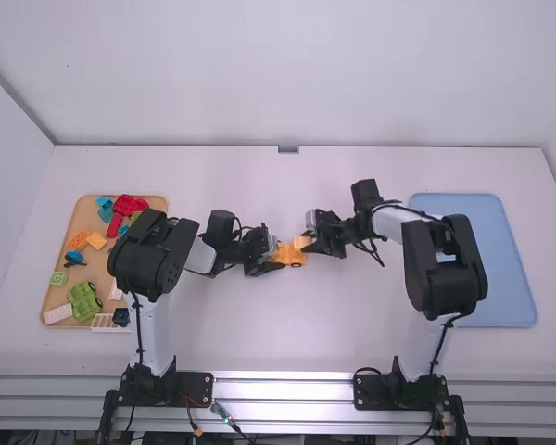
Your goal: Assemble lego blocks to make yellow taxi
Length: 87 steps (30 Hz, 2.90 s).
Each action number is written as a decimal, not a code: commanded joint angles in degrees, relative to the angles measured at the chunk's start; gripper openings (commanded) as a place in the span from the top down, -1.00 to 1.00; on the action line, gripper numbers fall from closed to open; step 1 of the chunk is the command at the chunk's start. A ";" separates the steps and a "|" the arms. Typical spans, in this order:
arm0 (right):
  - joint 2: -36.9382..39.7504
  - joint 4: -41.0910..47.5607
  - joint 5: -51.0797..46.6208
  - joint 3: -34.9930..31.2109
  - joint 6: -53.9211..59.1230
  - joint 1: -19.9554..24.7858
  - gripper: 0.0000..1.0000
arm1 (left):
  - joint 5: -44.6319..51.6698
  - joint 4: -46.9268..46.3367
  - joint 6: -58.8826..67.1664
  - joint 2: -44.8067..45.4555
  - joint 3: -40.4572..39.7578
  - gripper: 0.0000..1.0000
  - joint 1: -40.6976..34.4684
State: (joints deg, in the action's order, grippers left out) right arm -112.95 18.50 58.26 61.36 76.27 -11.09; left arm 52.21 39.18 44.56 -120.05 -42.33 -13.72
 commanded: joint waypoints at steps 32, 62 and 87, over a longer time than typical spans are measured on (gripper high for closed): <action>-0.15 -19.87 -6.62 -10.58 -14.78 -5.03 1.00 | 0.92 -2.93 0.22 -1.05 1.03 -0.21 -0.17; -0.37 -17.79 -7.10 -9.66 -13.03 -4.28 1.00 | 0.90 -4.68 0.24 -1.05 1.11 -0.11 -0.17; -0.37 -18.36 -7.32 -9.64 -13.42 -4.31 0.51 | 0.92 -4.68 0.22 -1.05 1.11 -0.13 -0.17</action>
State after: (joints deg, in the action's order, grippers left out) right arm -112.49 0.08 51.00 50.83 62.96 -15.46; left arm 53.78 35.62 45.01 -120.07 -42.04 -13.72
